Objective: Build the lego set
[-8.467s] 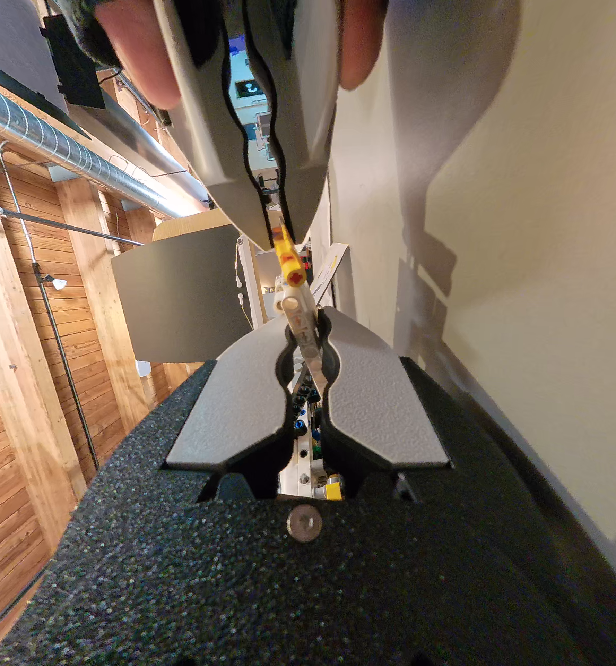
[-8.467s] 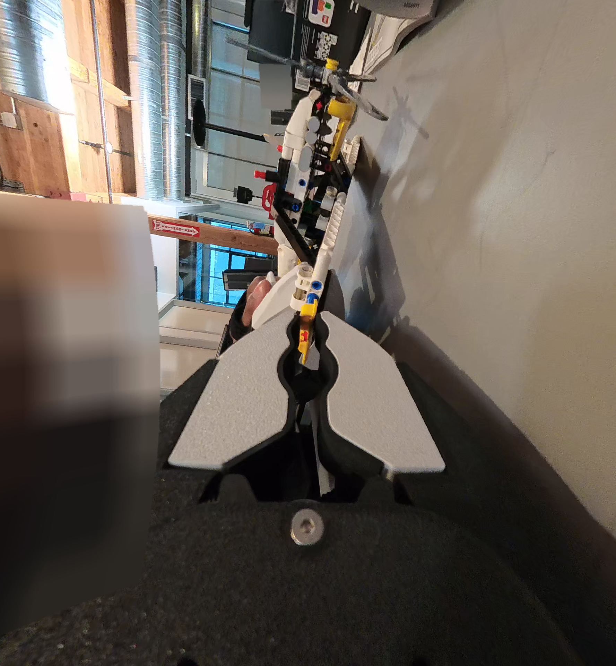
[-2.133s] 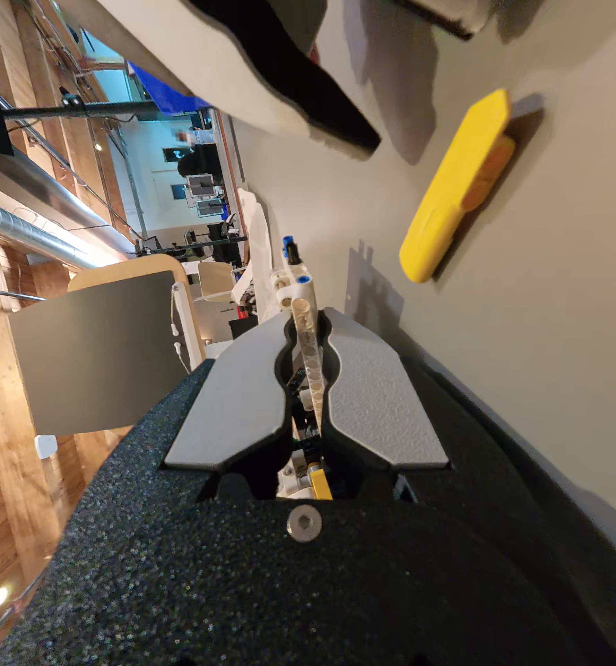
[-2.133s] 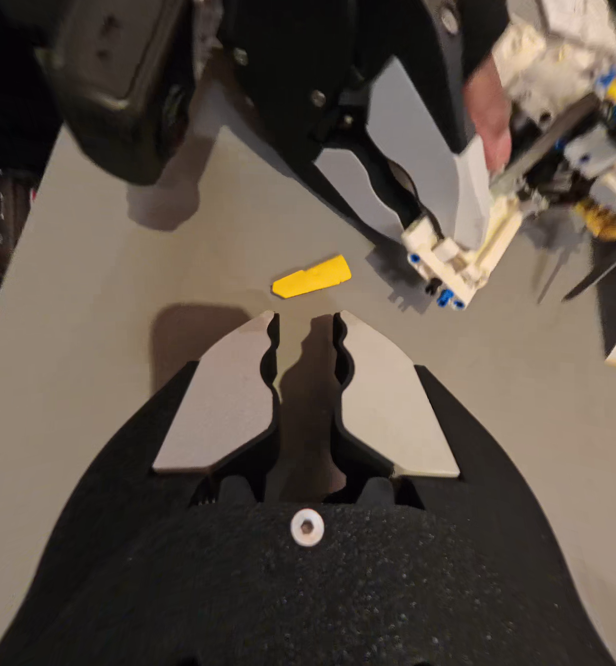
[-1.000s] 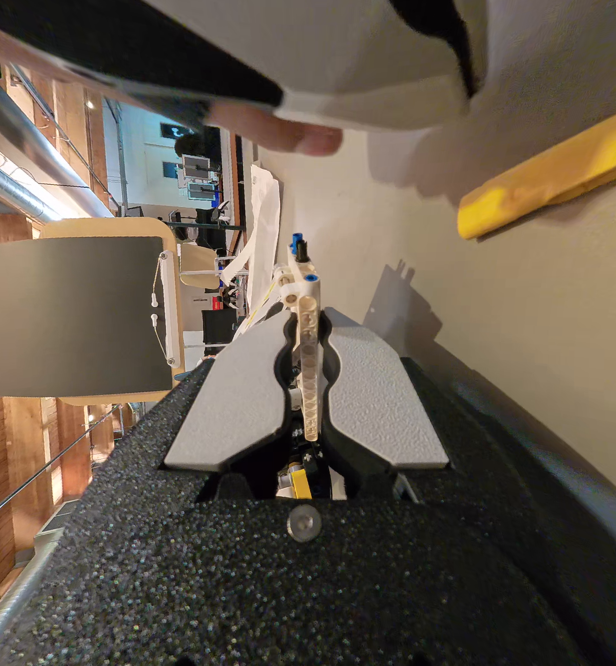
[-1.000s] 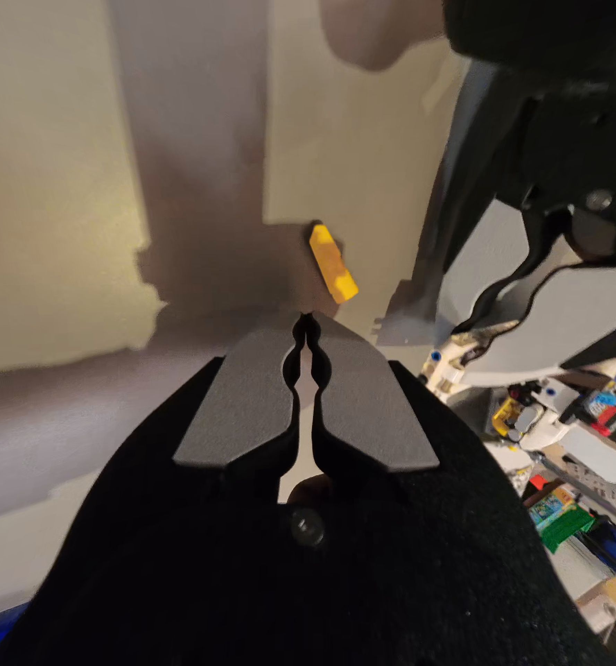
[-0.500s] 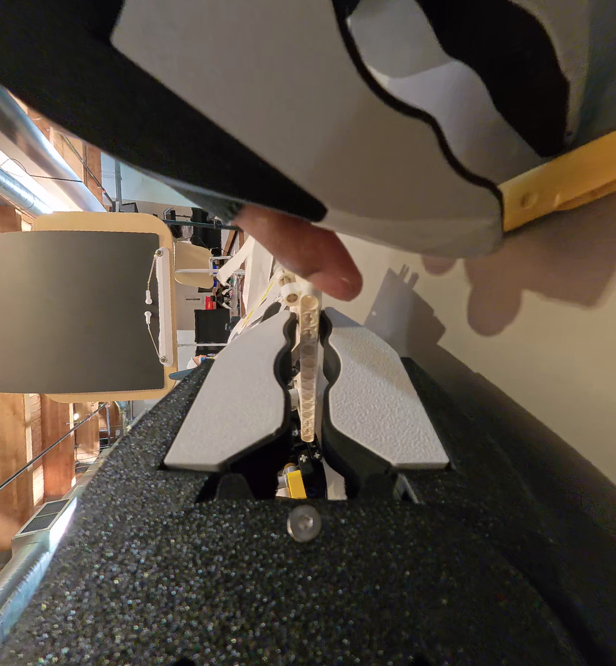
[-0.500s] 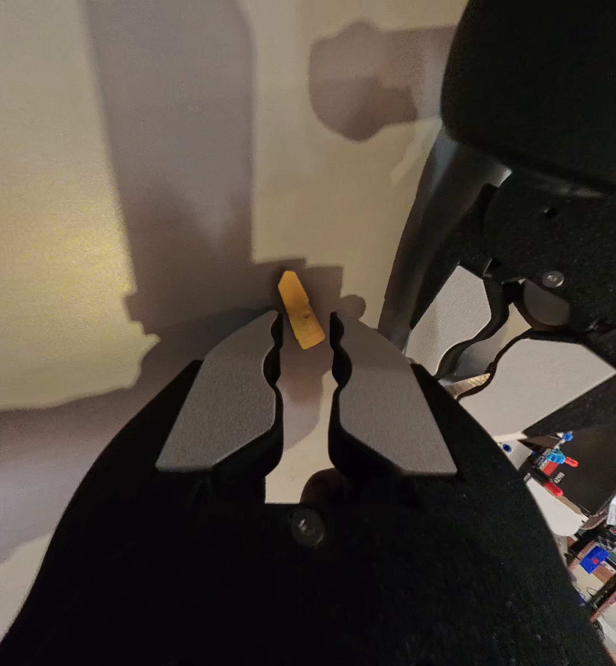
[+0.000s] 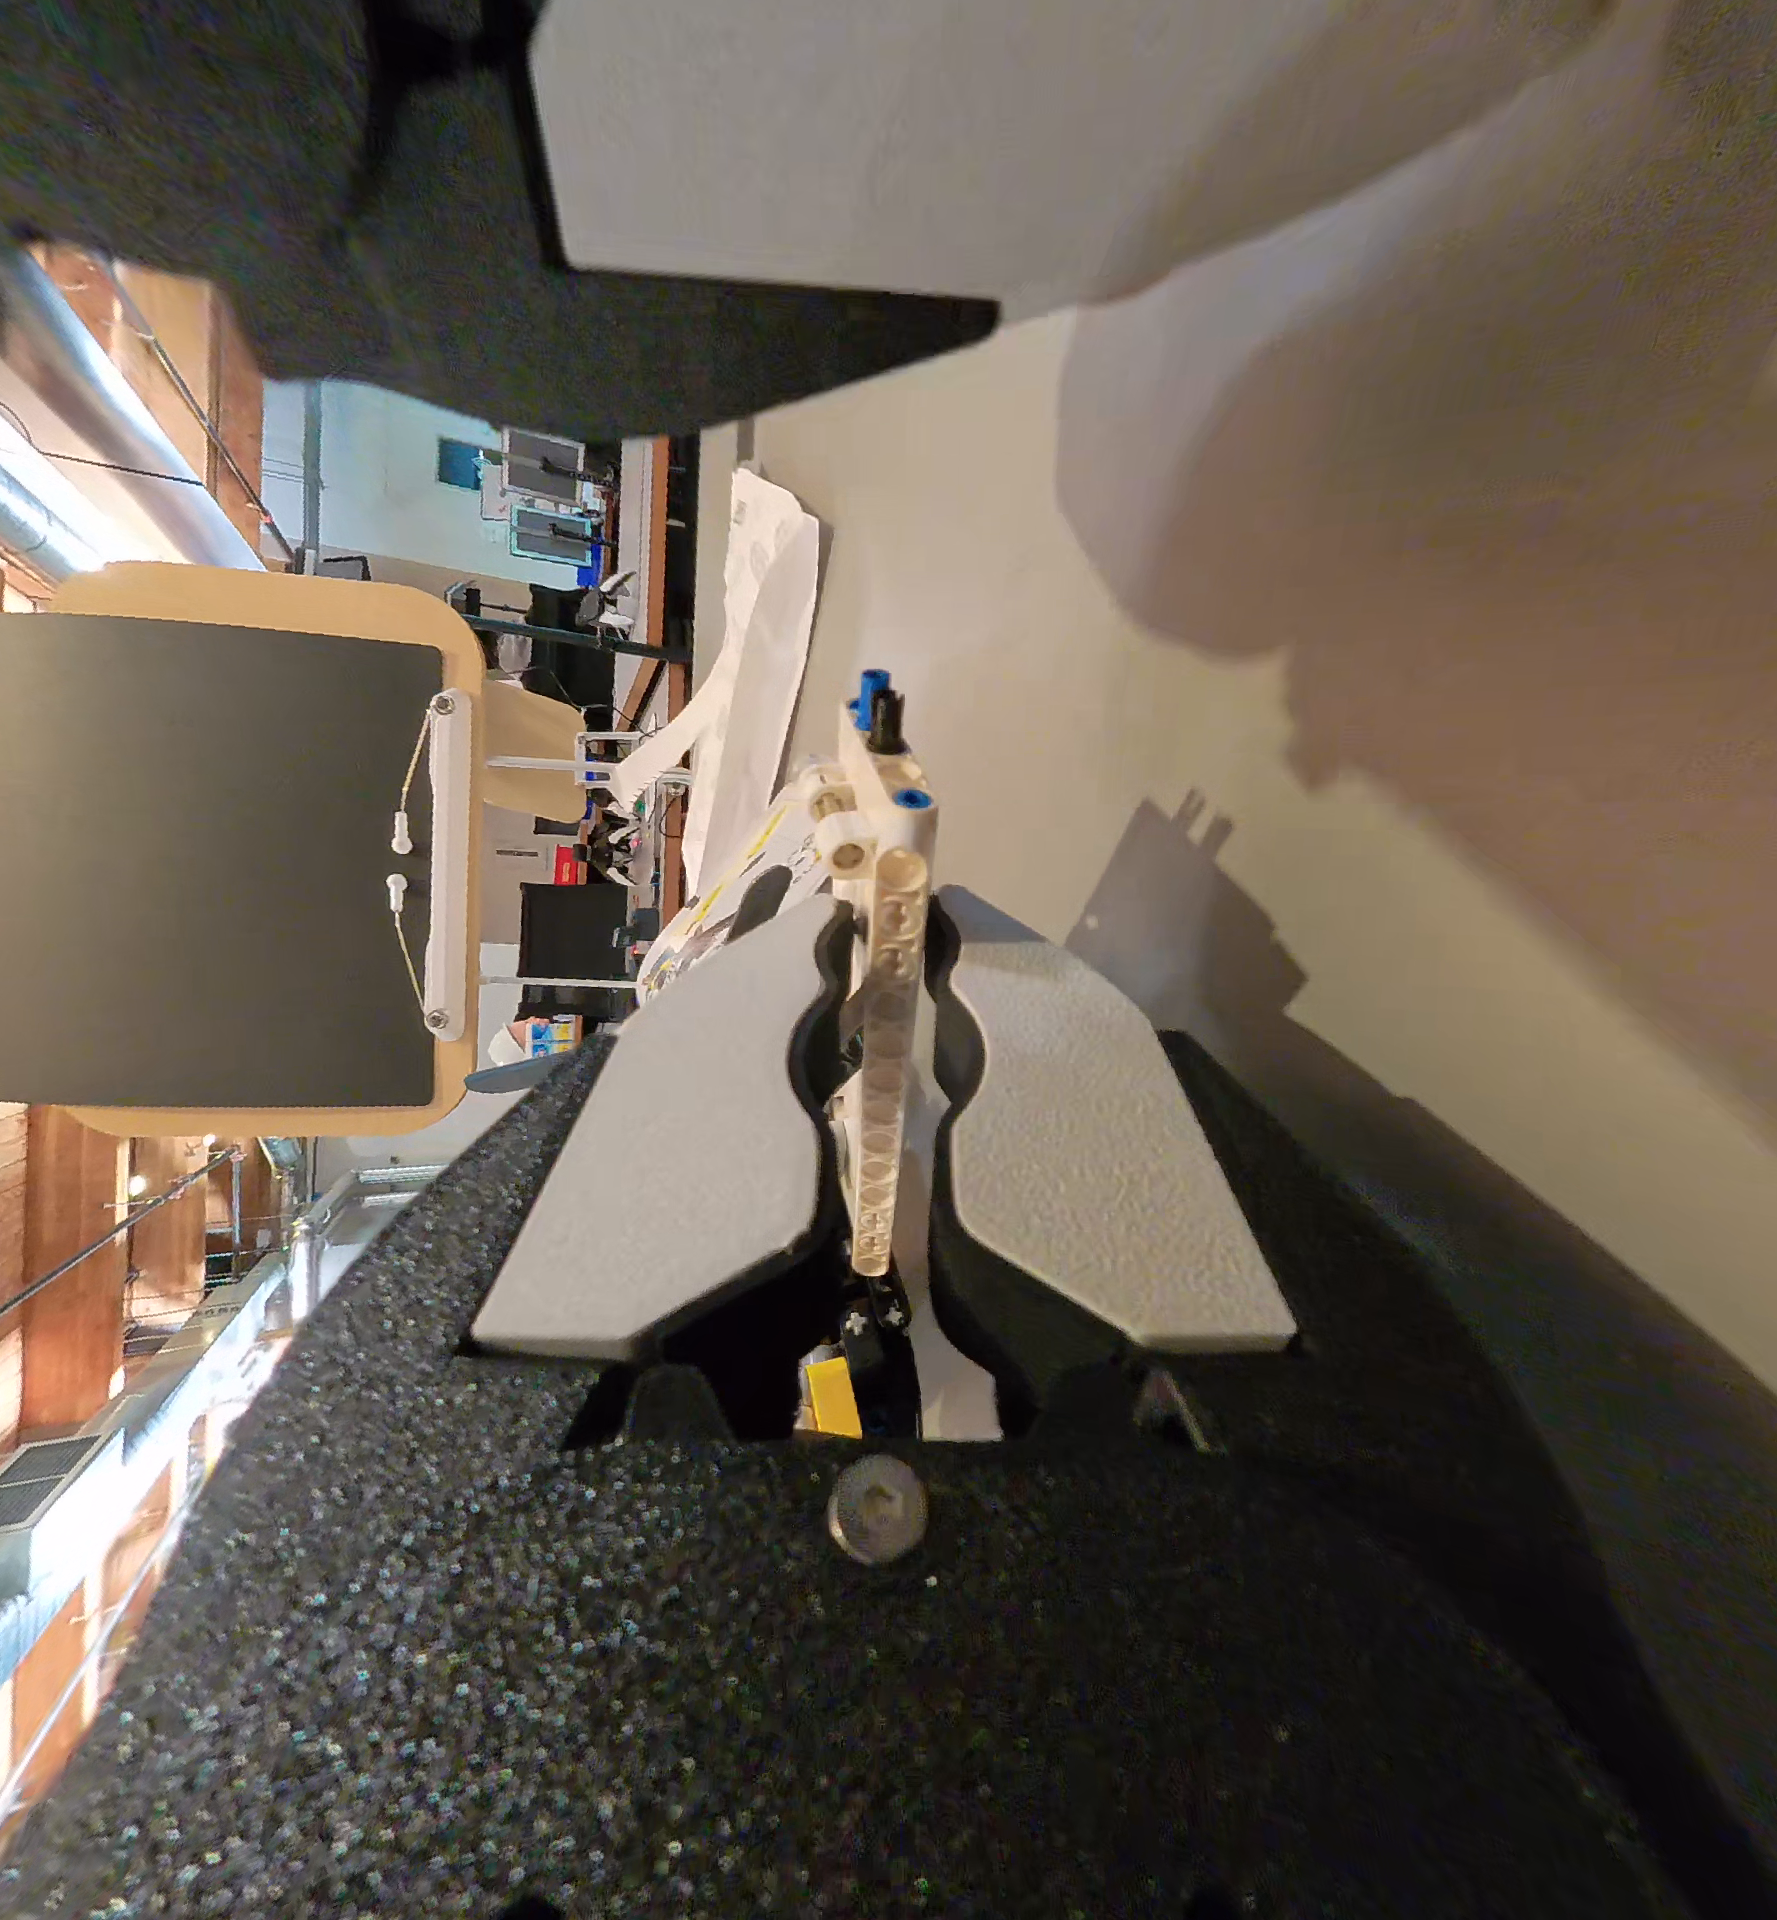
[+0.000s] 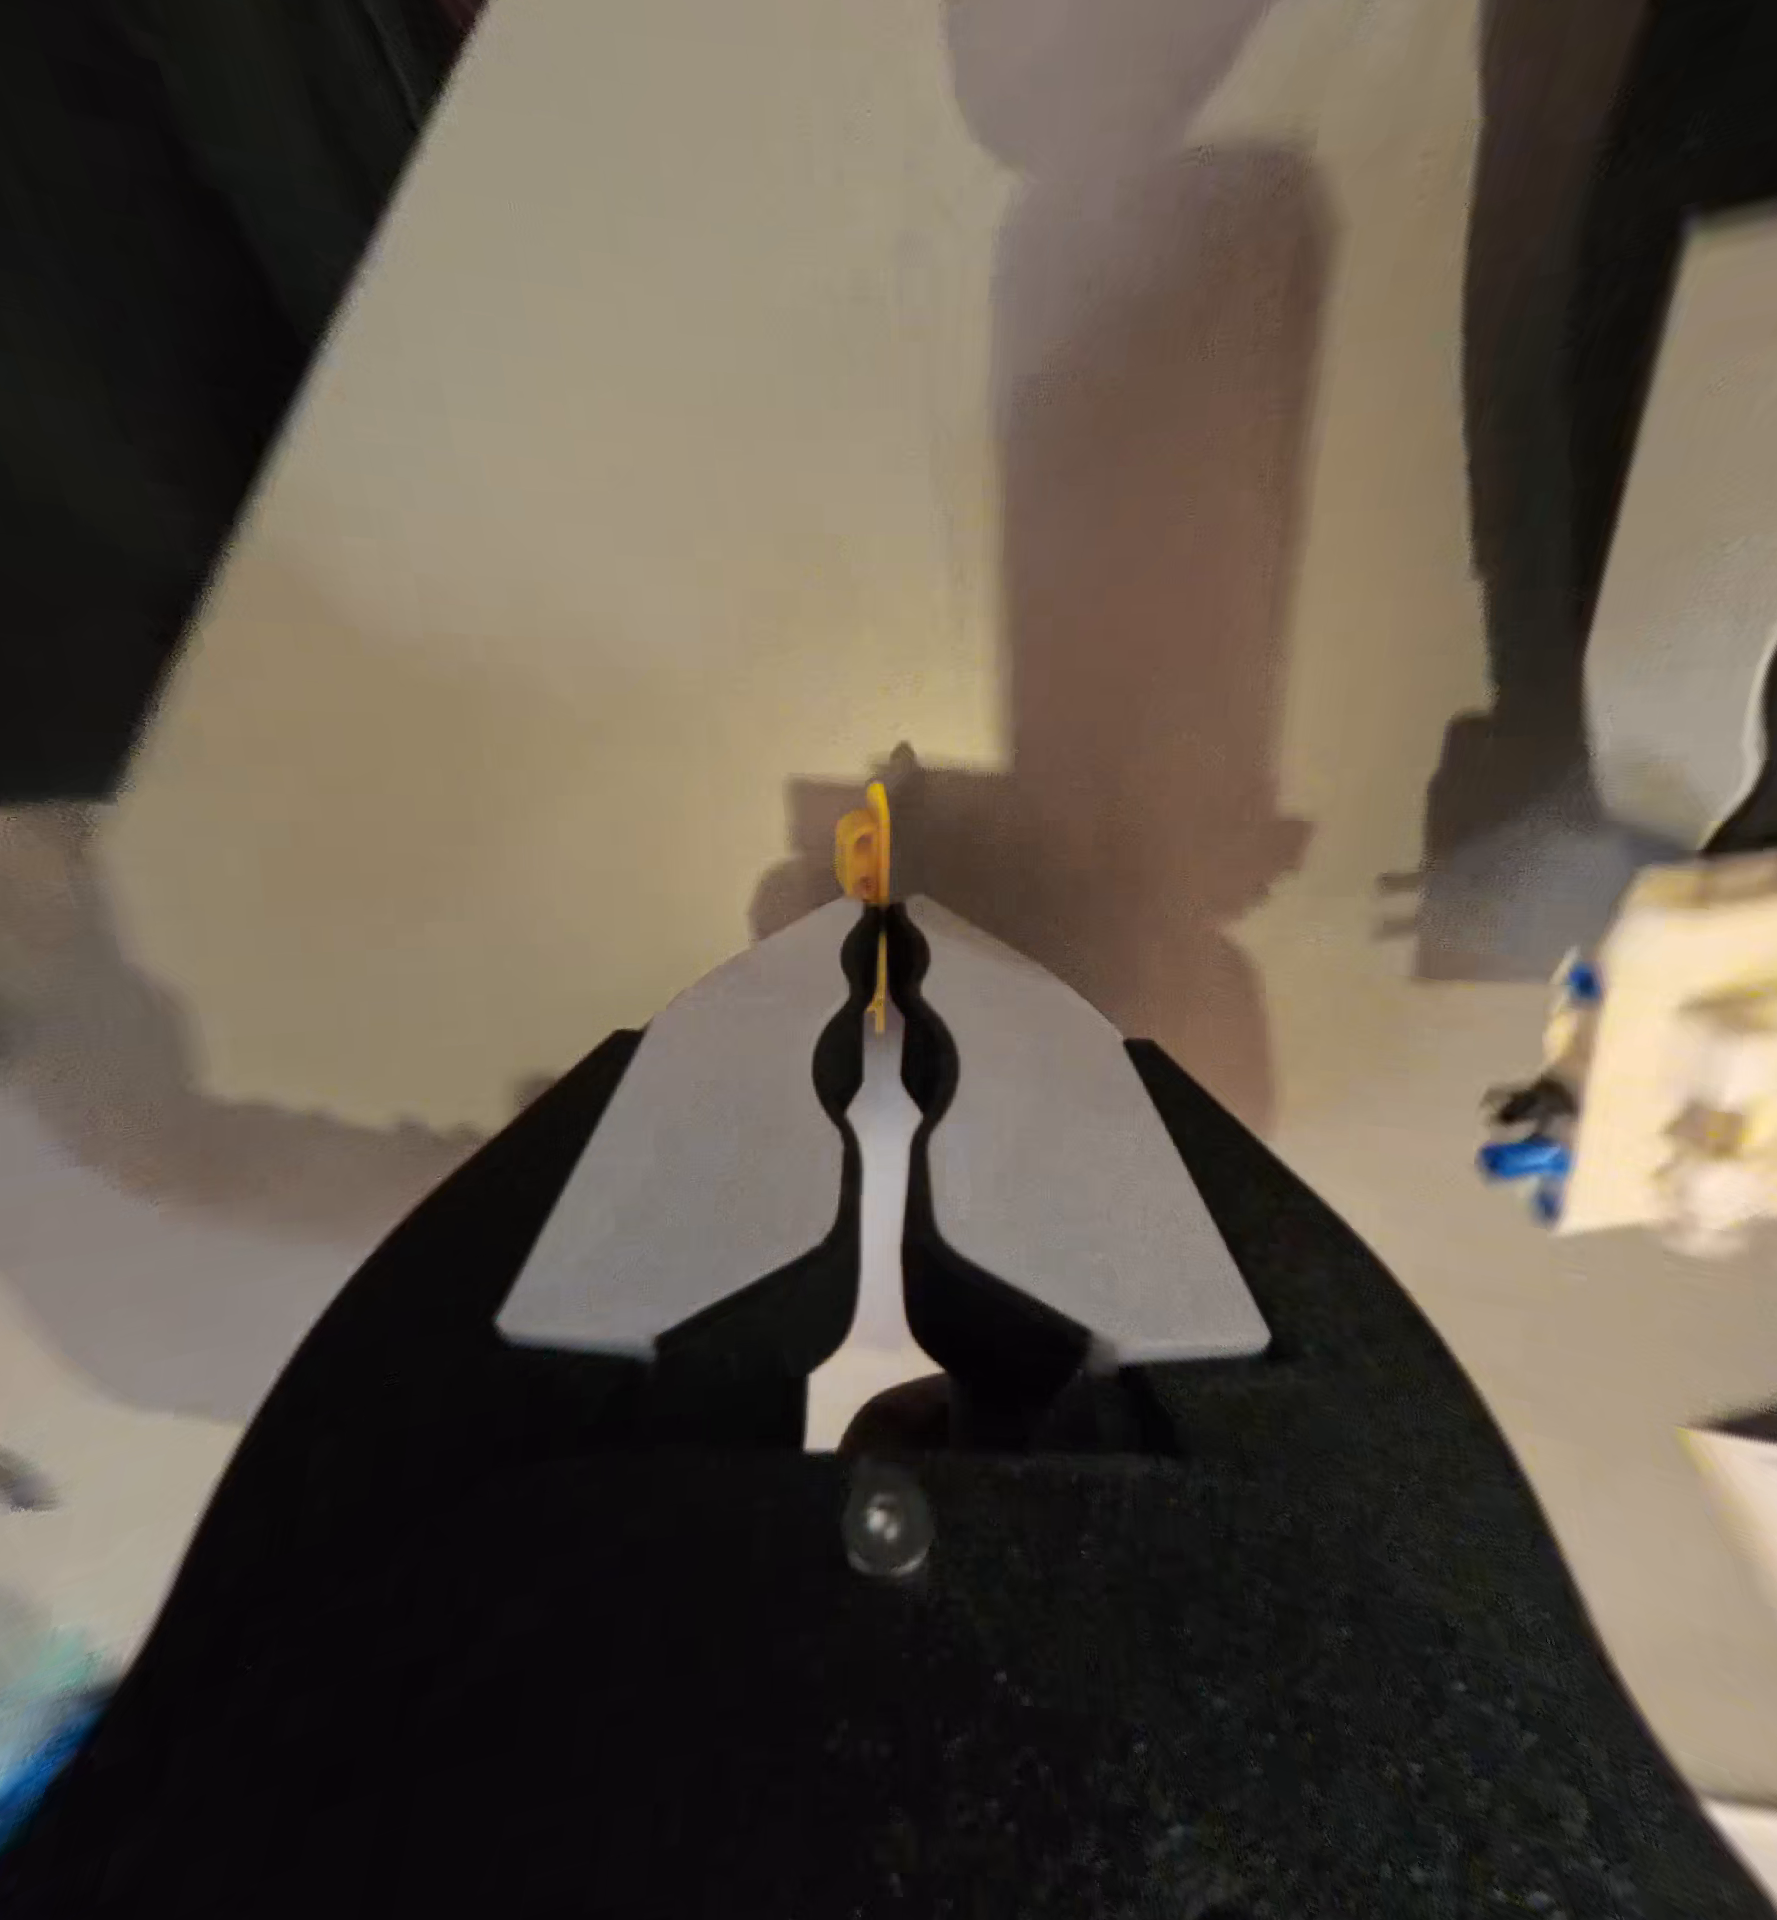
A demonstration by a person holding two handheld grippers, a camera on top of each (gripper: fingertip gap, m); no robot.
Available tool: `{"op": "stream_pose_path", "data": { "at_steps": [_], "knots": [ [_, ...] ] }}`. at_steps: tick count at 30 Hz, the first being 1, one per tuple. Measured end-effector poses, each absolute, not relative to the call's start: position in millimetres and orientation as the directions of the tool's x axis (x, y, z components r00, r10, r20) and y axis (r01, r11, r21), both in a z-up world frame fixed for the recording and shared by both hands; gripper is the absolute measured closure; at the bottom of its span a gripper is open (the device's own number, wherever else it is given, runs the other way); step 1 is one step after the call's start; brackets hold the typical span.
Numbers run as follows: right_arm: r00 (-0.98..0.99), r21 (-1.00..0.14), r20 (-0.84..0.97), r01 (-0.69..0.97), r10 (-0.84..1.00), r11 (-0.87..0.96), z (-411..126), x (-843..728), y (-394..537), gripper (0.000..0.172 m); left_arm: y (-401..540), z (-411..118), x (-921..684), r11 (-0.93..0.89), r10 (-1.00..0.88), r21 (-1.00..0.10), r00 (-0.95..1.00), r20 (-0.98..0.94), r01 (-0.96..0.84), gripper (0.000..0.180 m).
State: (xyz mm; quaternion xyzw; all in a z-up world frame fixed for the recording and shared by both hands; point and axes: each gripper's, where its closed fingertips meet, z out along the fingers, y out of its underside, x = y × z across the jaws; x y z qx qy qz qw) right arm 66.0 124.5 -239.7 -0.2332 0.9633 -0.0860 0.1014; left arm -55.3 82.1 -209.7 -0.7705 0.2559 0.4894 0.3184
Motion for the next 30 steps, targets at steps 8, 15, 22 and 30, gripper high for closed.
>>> {"op": "stream_pose_path", "data": {
  "at_steps": [8, 15, 22, 30],
  "knots": [
    [-0.940, -0.324, -0.270, -0.116, -0.209, 0.939, -241, 49, 138, 0.171, 81, -208, -55, -0.667, -0.071, -0.258, 0.404, -0.912, -0.699, 0.168],
    [-0.975, -0.293, -0.126, -0.138, -0.182, 0.946, -254, 50, 143, 0.170, 82, -211, -54, -0.669, -0.078, -0.256, 0.408, -0.909, -0.697, 0.168],
    [-0.981, -0.296, -0.102, -0.130, -0.167, 0.946, -252, 53, 145, 0.165, 83, -212, -53, -0.670, -0.084, -0.250, 0.405, -0.910, -0.700, 0.168],
    [-0.974, -0.365, -0.166, -0.082, -0.152, 0.928, -248, 53, 139, 0.161, 83, -213, -53, -0.670, -0.089, -0.247, 0.405, -0.910, -0.700, 0.167]
  ]
}}
